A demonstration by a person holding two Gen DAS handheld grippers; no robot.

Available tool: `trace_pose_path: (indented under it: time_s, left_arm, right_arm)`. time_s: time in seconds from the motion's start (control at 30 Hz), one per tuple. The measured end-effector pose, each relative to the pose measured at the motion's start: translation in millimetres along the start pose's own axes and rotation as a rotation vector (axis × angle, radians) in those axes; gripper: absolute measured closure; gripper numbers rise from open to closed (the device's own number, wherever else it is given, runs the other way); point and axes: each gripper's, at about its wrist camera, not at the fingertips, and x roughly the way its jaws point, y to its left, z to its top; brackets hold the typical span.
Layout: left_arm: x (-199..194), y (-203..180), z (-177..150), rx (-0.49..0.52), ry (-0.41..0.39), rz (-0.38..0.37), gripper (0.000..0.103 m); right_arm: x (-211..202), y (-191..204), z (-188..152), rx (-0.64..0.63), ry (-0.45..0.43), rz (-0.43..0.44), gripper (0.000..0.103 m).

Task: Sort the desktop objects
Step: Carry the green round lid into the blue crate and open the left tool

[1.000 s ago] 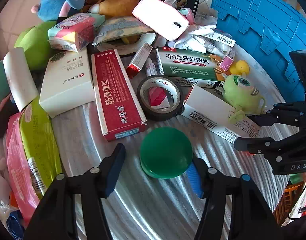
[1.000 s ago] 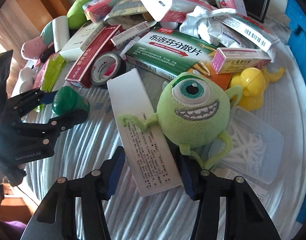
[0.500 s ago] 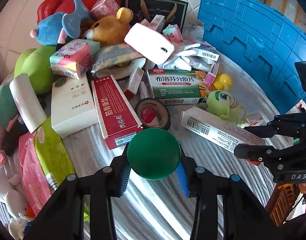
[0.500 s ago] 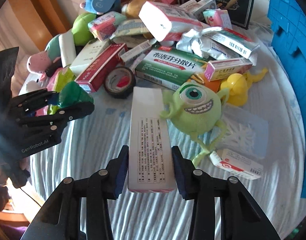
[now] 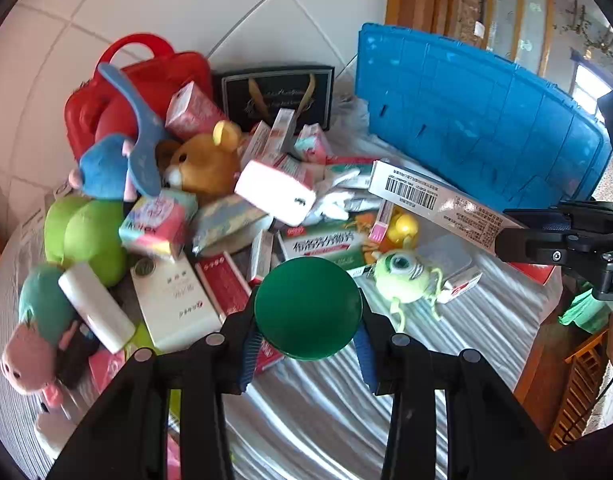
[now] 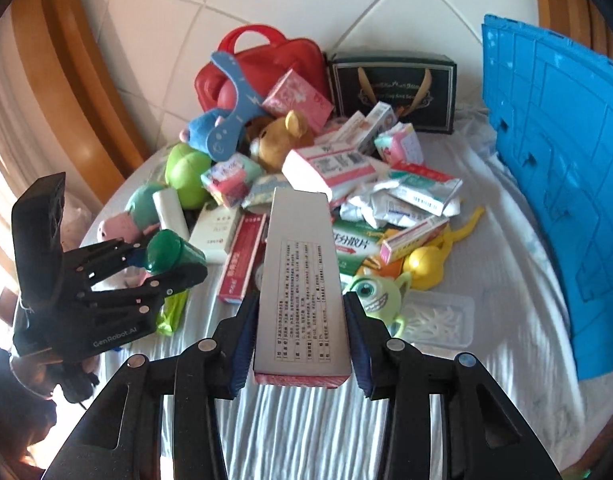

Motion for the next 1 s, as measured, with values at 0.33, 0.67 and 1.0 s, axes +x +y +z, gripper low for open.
trace_pose_path:
  time_s: [0.33,0.67,1.0]
  left_arm:
    - [-36,-104,122,0.196,-0.240,-0.140,0.063]
    - [-15,-271,242,0.322,-0.382,-0.279,0.063]
    - [46,-376,321,0.355,-0.334,-0.255,0.051]
  right_arm:
    - [-139,-44,30,0.061,-0.354,-0.156,0.062]
    - [-248,-165,46,0.118,-0.571,-0.392,0.062]
    - [-274,-298,73,0.282,-0.624,-0.508,0.049]
